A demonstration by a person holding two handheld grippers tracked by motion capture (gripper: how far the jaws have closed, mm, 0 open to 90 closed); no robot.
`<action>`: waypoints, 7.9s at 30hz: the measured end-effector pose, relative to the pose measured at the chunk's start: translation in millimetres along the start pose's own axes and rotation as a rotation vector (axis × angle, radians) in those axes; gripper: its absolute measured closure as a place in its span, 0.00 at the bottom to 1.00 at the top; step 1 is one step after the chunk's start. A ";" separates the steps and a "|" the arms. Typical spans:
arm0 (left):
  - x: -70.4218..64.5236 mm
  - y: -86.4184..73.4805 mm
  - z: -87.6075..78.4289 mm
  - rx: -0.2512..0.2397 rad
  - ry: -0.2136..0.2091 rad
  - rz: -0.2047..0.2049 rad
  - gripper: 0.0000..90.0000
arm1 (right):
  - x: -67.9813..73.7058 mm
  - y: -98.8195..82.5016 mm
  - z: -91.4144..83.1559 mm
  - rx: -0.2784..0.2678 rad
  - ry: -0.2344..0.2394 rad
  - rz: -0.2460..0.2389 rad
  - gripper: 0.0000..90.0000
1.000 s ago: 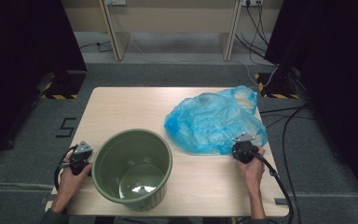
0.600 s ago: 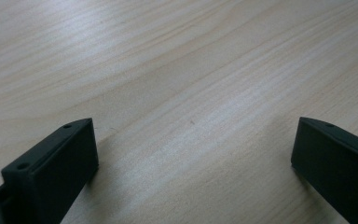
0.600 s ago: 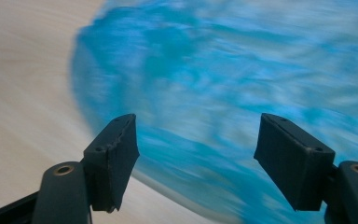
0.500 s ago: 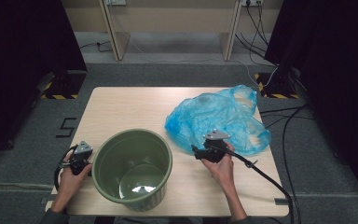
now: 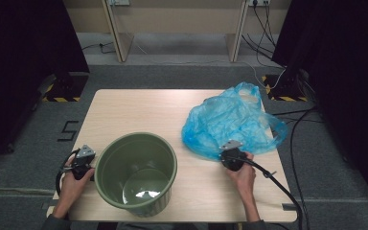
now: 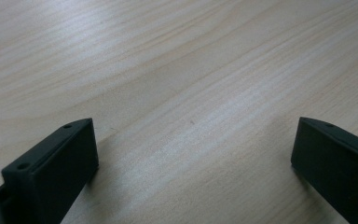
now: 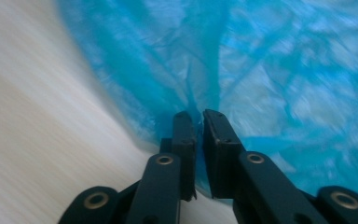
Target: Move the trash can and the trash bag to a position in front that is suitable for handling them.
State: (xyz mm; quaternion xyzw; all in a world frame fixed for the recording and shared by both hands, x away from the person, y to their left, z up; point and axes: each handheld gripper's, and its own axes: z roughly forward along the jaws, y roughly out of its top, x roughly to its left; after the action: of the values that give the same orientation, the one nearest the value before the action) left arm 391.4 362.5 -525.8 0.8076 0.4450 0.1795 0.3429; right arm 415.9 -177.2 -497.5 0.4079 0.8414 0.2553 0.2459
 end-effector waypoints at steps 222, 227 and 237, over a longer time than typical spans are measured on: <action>-73.6 104.9 77.4 -0.213 0.010 -0.003 0.36 | 28.9 69.1 38.4 -0.196 0.052 0.247 0.43; -71.2 107.8 80.7 -0.202 0.008 -0.004 0.36 | 26.9 74.4 41.8 -0.193 0.038 0.248 0.43; -63.2 99.1 73.2 -0.158 -0.071 0.015 0.24 | 29.8 74.6 17.8 -0.228 0.027 0.201 0.31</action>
State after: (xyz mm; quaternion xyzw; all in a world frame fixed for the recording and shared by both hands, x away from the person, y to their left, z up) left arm 459.8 244.0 -505.4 0.7871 0.4110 0.1881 0.4198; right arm 452.5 -108.9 -470.0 0.4559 0.7653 0.3777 0.2526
